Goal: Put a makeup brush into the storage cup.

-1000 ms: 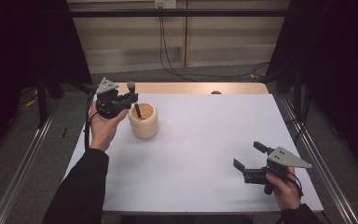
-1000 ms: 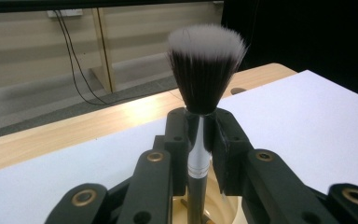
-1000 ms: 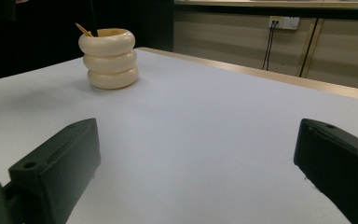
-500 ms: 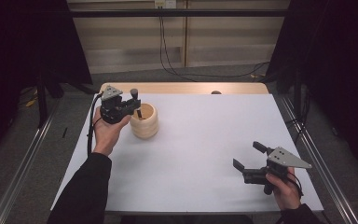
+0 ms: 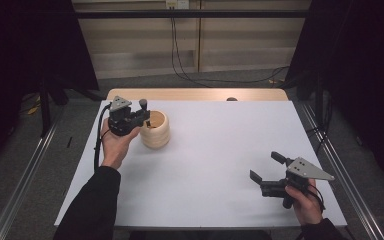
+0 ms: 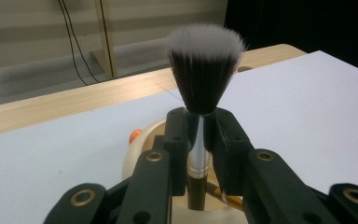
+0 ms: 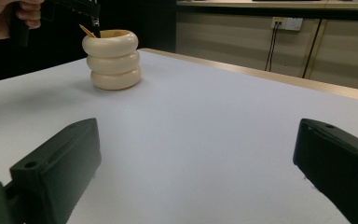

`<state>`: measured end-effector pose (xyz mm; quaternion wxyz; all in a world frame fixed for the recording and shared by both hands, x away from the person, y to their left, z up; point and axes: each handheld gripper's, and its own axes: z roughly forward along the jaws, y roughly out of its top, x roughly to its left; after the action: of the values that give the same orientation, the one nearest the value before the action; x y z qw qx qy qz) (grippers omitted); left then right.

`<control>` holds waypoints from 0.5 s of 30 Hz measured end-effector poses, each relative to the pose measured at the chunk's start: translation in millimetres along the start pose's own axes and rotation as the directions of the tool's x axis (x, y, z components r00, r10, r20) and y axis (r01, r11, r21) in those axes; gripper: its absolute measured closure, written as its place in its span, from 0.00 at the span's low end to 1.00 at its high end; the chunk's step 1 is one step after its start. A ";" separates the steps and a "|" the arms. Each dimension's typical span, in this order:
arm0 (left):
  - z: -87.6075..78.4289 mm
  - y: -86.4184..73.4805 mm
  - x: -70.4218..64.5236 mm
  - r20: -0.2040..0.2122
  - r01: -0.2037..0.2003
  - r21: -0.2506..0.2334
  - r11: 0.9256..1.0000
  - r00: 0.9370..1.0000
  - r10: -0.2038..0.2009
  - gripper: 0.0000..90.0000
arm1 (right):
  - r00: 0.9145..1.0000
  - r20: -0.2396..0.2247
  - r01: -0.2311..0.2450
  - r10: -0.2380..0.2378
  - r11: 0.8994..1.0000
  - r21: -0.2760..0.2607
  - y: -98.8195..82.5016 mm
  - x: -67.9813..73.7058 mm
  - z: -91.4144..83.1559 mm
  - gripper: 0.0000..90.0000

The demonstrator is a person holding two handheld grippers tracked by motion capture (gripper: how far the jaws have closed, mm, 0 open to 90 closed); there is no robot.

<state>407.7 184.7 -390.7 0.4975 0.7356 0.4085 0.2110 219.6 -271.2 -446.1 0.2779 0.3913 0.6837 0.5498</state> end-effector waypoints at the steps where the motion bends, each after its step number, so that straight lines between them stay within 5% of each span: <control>1: 0.3 -0.3 -0.5 -0.004 -0.003 -0.001 1.000 1.000 0.002 0.86 | 1.000 0.002 0.002 -0.002 1.000 -0.001 0.0 -0.1 0.0 0.00; 15: 1.6 -2.0 -0.4 0.002 -0.008 -0.011 1.000 1.000 0.008 0.74 | 1.000 -0.001 -0.003 0.003 1.000 0.002 -0.1 0.1 0.2 0.00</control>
<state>407.8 183.8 -393.1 0.5009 0.7348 0.4038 0.2147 219.7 -271.0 -446.2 0.2763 0.3923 0.6840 0.5495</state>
